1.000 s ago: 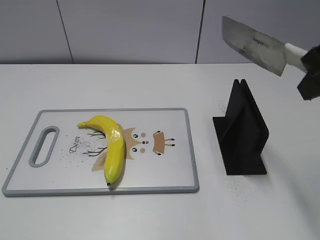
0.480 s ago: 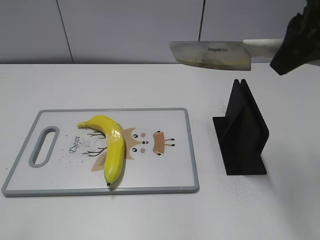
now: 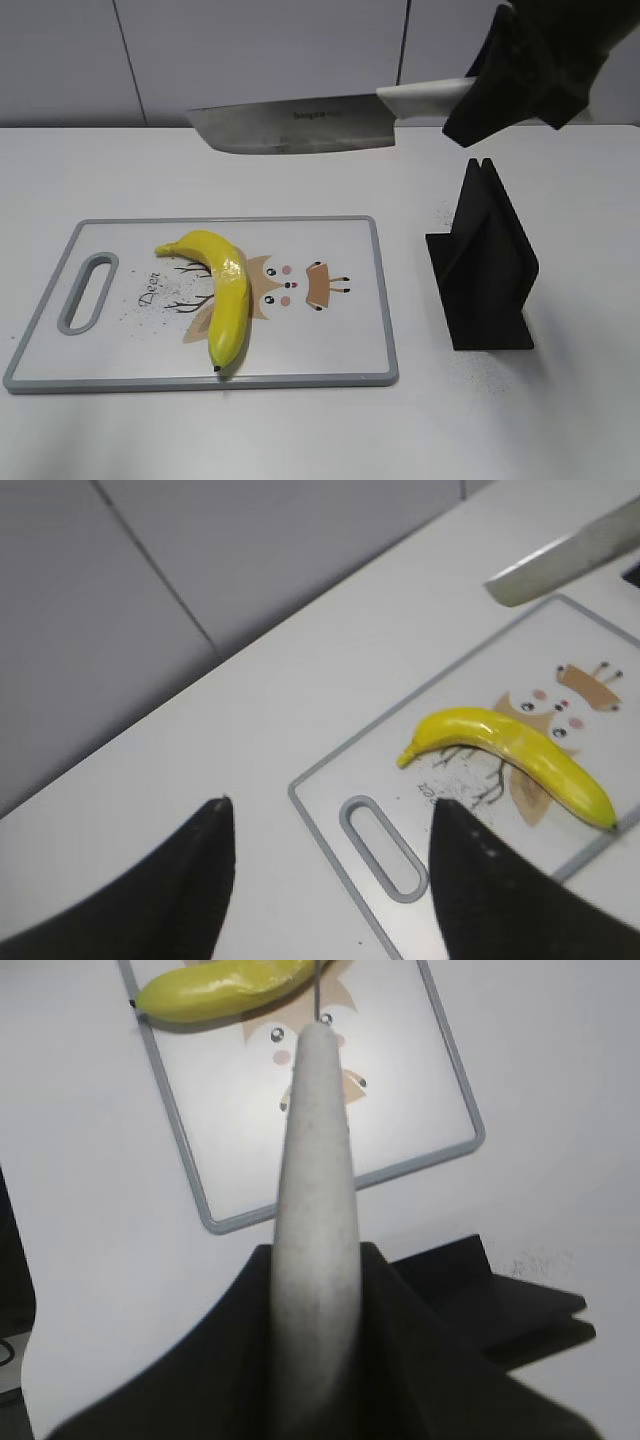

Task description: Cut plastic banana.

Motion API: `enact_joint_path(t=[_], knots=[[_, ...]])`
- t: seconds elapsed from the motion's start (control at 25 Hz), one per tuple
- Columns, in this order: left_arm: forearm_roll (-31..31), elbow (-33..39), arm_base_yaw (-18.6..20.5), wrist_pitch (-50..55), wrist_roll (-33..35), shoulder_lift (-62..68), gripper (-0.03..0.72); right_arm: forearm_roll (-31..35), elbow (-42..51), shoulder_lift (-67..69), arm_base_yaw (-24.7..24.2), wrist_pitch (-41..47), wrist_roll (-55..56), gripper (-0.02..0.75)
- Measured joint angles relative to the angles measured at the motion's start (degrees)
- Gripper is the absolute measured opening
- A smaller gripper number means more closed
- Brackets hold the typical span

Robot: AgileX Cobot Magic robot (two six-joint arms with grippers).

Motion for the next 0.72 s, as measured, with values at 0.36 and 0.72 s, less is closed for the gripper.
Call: enact_joint_path(t=[0.36,0.72], knots=[[-3.1,-8.9,-8.9,7.9,19.7,18.3,0.588,10.2,-0.2,6.4,0.0,-0.5,-16.0,0.163],[-4.1,-12.8,-10.1,8.0,25.1,31.9,0.588,16.7,-4.6,10.7,0.0,2.4,-23.4,0.163]])
